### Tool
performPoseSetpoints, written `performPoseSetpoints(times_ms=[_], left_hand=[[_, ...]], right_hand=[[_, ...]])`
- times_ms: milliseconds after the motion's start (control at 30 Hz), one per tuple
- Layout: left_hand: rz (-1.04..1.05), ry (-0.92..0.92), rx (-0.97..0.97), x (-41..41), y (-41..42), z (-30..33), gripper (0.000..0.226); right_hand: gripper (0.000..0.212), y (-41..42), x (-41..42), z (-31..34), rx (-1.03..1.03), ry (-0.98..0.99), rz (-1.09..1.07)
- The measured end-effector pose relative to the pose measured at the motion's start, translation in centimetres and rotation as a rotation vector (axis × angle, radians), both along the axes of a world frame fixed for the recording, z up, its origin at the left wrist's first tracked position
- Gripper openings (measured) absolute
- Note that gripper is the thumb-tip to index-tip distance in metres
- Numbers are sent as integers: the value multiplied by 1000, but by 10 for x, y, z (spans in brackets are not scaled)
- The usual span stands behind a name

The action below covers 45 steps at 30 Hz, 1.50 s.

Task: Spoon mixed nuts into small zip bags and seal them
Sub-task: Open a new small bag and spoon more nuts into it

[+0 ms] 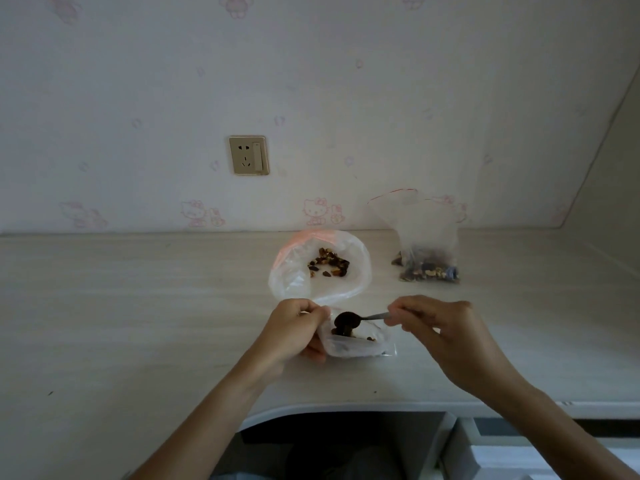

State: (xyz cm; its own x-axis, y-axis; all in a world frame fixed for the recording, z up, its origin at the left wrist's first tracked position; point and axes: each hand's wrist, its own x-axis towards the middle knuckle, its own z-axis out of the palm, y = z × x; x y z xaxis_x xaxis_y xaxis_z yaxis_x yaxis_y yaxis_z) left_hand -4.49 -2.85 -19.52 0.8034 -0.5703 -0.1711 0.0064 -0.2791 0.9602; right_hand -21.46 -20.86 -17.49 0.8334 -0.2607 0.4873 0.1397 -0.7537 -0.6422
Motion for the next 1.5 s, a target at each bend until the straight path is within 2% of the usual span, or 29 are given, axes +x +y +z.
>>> performPoseSetpoints(times_ms=[100, 167, 200, 333, 433, 533, 633, 767, 867, 967, 1000, 1067, 1167, 1300, 1500], left_hand=[[21, -36, 23, 1, 3, -3, 24], [25, -111, 42, 2, 5, -5, 23], [28, -161, 58, 3, 7, -6, 22], [33, -386, 136, 4, 10, -12, 19], [35, -540, 188, 4, 10, -15, 19], [64, -598, 202, 7, 13, -14, 27], [142, -647, 211, 22, 21, -12, 35], [403, -754, 198, 53, 27, -9, 34], [452, -712, 217, 73, 22, -9, 45], [347, -565, 250, 86, 7, -5, 66], [315, -509, 239, 89, 1, -4, 64], [283, -430, 200, 94, -9, -5, 47], [261, -437, 80, 102, -19, -10, 22], [233, -432, -57, 104, -25, -12, 27], [235, -216, -252, 103, -29, -7, 18]], right_hand=[[27, -1, -4, 3, -345, -54, 69], [29, 0, -5, 5, -419, -99, 79], [28, 0, -5, 6, -391, -108, 77], [19, -2, 3, 5, -87, -105, -15], [13, -6, 19, 2, 382, -53, -71], [19, -12, 35, 1, 799, -43, -85], [24, -19, 51, 2, 973, -56, -92], [27, -22, 79, -2, 1019, -120, -116], [24, -17, 102, -7, 976, -128, -138], [25, -11, 124, -15, 884, -95, -141], [26, -9, 130, -17, 866, -84, -142], [27, -8, 141, -22, 846, -65, -134], [26, -9, 155, -31, 849, -49, -145], [25, -12, 165, -44, 878, -69, -190], [20, -17, 176, -51, 830, -79, -282]])
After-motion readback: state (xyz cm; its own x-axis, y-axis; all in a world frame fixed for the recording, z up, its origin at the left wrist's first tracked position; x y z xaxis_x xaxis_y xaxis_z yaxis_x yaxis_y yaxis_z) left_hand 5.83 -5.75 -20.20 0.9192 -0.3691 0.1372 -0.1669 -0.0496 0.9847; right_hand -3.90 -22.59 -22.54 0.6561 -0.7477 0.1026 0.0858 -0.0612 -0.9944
